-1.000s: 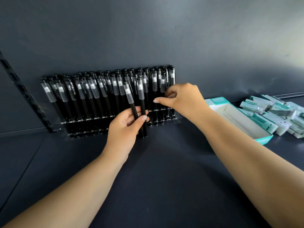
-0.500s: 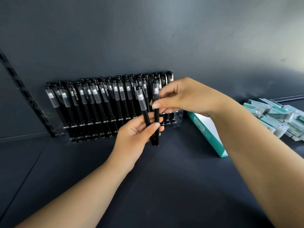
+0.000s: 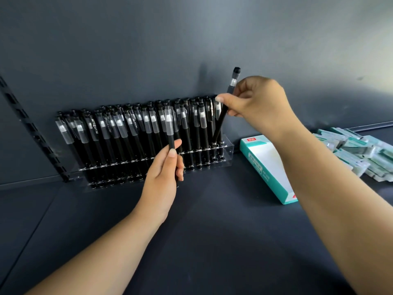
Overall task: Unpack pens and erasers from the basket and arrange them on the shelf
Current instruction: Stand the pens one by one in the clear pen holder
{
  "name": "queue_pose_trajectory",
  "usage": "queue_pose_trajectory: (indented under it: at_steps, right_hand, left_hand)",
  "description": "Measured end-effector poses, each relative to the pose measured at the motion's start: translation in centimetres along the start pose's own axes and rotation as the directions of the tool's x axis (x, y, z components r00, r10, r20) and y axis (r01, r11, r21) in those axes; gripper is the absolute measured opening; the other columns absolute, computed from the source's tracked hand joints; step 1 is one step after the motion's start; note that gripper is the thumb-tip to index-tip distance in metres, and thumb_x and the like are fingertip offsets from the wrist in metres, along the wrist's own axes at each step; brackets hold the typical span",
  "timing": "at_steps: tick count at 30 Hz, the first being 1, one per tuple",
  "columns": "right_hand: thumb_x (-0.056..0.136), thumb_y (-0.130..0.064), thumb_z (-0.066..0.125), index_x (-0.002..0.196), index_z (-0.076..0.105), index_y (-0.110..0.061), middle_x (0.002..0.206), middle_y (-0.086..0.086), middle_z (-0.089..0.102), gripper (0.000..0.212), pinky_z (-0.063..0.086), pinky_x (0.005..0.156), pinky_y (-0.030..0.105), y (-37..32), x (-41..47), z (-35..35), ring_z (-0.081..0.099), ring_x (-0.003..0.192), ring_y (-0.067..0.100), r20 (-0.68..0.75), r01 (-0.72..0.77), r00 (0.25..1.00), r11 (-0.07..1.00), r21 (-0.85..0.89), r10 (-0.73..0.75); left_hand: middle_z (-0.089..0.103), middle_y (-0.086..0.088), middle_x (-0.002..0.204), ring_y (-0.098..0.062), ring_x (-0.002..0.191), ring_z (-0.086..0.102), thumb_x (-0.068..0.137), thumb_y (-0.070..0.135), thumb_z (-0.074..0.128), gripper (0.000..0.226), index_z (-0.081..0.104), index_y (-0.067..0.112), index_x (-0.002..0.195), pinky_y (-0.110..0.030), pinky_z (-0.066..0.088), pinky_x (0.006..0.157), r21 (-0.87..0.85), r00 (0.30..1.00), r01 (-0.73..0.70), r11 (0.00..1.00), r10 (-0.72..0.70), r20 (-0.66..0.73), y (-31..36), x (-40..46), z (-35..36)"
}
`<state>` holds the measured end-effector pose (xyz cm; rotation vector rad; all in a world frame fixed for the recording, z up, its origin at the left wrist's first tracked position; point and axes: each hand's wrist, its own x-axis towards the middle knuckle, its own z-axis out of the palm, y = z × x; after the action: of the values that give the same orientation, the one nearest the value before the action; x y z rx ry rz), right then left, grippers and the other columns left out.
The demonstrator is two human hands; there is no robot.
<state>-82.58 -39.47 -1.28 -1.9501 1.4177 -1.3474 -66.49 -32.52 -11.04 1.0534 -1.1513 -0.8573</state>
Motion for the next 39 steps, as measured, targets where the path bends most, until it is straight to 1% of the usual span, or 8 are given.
queue_pose_trajectory:
  at_steps: [3,7,10,17,22,28,34,39]
  right_hand:
    - [0.076,-0.038,0.071,0.065,0.051,-0.021,0.050,-0.009,0.061,0.028,0.042,0.056,0.010,0.4,-0.1,0.5,0.057,0.058,0.003,0.015,0.008,1.000,0.997,-0.082,-0.007]
    - [0.077,-0.038,0.070,0.080,0.060,-0.010,0.073,0.005,0.068,0.030,0.042,0.059,0.017,0.9,-0.2,1.3,0.057,0.069,0.011,0.073,0.012,0.997,0.990,-0.137,-0.002]
    - [0.077,-0.038,0.069,0.082,0.060,-0.009,0.078,0.007,0.069,0.031,0.041,0.062,0.017,1.4,-0.6,2.2,0.058,0.073,0.014,0.116,0.024,0.993,0.986,-0.166,-0.005]
    - [0.078,-0.041,0.068,0.062,0.041,-0.019,0.078,0.011,0.068,0.038,0.039,0.058,0.019,1.9,-0.7,2.8,0.057,0.070,0.018,0.093,0.028,0.996,0.980,-0.195,-0.010]
    - [0.078,-0.040,0.067,0.060,0.038,-0.021,0.078,0.013,0.067,0.040,0.037,0.055,0.021,2.2,-0.7,3.1,0.050,0.064,0.016,0.095,0.028,0.995,0.984,-0.176,-0.011]
    - [0.078,-0.041,0.067,0.061,0.038,-0.022,0.077,0.011,0.067,0.039,0.043,0.064,0.026,2.5,-0.4,3.5,0.058,0.071,0.021,0.106,0.025,0.994,0.986,-0.167,-0.008]
    - [0.077,-0.040,0.068,0.060,0.042,-0.021,0.057,-0.004,0.055,0.037,0.036,0.051,0.013,2.8,-0.4,3.5,0.052,0.059,0.012,0.105,-0.028,0.994,0.994,-0.102,0.039]
    - [0.076,-0.040,0.070,0.062,0.050,-0.019,0.064,0.003,0.060,0.033,0.048,0.070,0.027,3.1,-0.5,3.5,0.057,0.065,0.014,0.215,-0.075,0.972,0.993,-0.091,0.093]
  left_hand:
    - [0.050,0.017,0.059,0.001,0.058,0.044,0.099,0.019,0.032,0.029,0.051,0.041,0.102,-0.025,0.038,0.069,0.058,0.999,-0.046,0.997,0.046,0.015,-0.3,-0.1,-0.1]
    - [0.050,0.014,0.068,0.003,0.062,0.046,0.099,0.016,0.033,0.031,0.050,0.042,0.102,-0.019,0.041,0.070,0.066,0.999,-0.049,0.997,0.049,0.011,-0.4,-0.1,-0.2]
    - [0.052,0.011,0.077,0.004,0.068,0.050,0.098,0.015,0.034,0.031,0.051,0.041,0.101,-0.012,0.044,0.070,0.084,0.999,-0.038,0.996,0.037,0.009,-0.3,-0.1,-0.1]
    - [0.058,0.011,0.084,0.010,0.076,0.054,0.098,0.014,0.036,0.030,0.052,0.039,0.103,-0.014,0.045,0.080,0.105,1.000,-0.029,0.994,0.028,0.011,-0.3,-0.1,-0.2]
    - [0.058,0.010,0.083,0.010,0.073,0.054,0.098,0.013,0.036,0.030,0.053,0.037,0.102,-0.009,0.045,0.074,0.089,1.000,-0.016,0.996,0.014,0.016,-0.3,-0.1,-0.1]
    - [0.062,0.010,0.086,0.008,0.076,0.055,0.097,0.013,0.037,0.029,0.052,0.038,0.102,-0.017,0.045,0.076,0.082,0.999,-0.013,0.997,0.010,0.043,-0.4,-0.1,0.1]
    - [0.067,0.014,0.092,0.009,0.087,0.058,0.097,0.015,0.038,0.026,0.051,0.037,0.103,-0.022,0.044,0.085,0.120,0.998,0.008,0.993,-0.017,0.069,-0.3,-0.2,0.1]
    - [0.069,0.016,0.090,0.006,0.091,0.060,0.096,0.016,0.040,0.024,0.052,0.035,0.102,-0.033,0.043,0.099,0.132,0.995,0.057,0.990,-0.067,0.074,-0.2,-0.3,0.2]
